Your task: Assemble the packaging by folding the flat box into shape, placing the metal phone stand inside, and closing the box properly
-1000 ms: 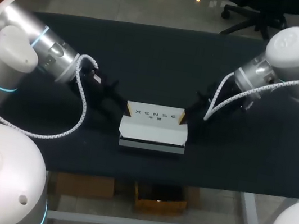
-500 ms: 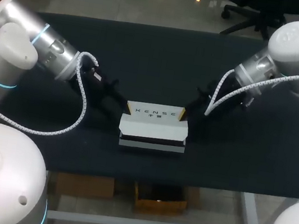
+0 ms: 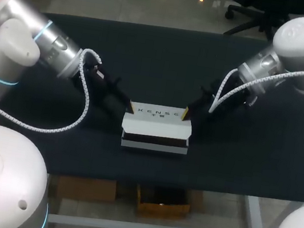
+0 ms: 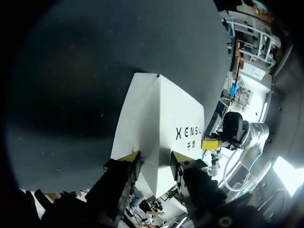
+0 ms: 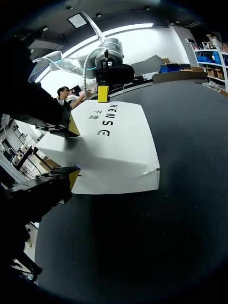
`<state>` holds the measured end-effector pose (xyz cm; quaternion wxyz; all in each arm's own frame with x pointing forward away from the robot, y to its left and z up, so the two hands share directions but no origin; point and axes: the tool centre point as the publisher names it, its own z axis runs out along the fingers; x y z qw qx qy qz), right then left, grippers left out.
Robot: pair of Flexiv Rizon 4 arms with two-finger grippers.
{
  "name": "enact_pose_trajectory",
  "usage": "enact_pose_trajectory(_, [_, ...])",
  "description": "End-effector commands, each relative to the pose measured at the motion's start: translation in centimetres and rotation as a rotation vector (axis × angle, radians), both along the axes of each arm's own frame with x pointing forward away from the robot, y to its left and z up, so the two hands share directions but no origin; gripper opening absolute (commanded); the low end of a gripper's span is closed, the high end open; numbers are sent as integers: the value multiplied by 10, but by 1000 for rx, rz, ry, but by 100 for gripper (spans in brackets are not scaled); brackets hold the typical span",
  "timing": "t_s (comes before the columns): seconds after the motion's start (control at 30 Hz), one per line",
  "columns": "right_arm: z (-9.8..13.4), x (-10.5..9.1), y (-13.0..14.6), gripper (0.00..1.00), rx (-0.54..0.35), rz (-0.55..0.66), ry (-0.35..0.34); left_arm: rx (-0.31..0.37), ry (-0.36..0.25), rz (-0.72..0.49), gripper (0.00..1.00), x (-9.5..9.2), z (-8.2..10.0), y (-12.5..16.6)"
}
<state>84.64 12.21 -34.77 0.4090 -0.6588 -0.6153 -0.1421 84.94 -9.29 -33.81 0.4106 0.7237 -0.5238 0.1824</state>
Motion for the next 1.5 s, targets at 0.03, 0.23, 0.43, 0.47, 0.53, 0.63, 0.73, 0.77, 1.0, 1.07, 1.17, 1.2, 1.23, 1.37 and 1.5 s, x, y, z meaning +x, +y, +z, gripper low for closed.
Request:
enact_pose_trajectory(0.03, [0,4,4,38,3,9,11,6,12,-8,41,5,1,-4])
enact_pose_trajectory(0.23, [1,5,4,38,2,9,15,7,22,-5,41,9,3,-5])
enact_pose_trajectory(0.43, [3,6,5,38,1,11,15,2,34,-7,40,11,5,-5])
enact_pose_trajectory(0.47, [4,6,5,38,1,11,15,1,36,-7,40,11,5,-5])
enact_pose_trajectory(0.53, [5,7,5,38,1,10,16,0,40,-7,40,11,5,-5])
enact_pose_trajectory(0.63, [6,7,5,38,0,8,17,-1,45,-7,40,13,6,-4])
enact_pose_trajectory(0.73, [8,7,6,38,0,6,20,-2,50,-8,40,14,7,-3])
enact_pose_trajectory(0.77, [8,8,6,38,0,6,21,-2,52,-7,40,14,7,-3])
enact_pose_trajectory(1.0, [10,10,7,37,6,7,29,-3,67,-3,40,15,9,-3])
enact_pose_trajectory(1.07, [11,11,7,37,6,7,31,-1,70,-1,40,15,10,-2])
enact_pose_trajectory(1.17, [12,12,8,37,7,7,34,1,74,0,40,16,11,-2])
enact_pose_trajectory(1.2, [12,12,8,37,7,7,34,3,78,-1,40,16,11,-2])
enact_pose_trajectory(1.23, [12,12,8,37,8,7,35,3,81,-2,40,16,11,-2])
enact_pose_trajectory(1.37, [14,15,9,38,13,10,40,5,90,-1,39,18,12,-3])
enact_pose_trajectory(1.5, [14,15,9,38,19,11,43,6,97,-1,39,18,13,-3])
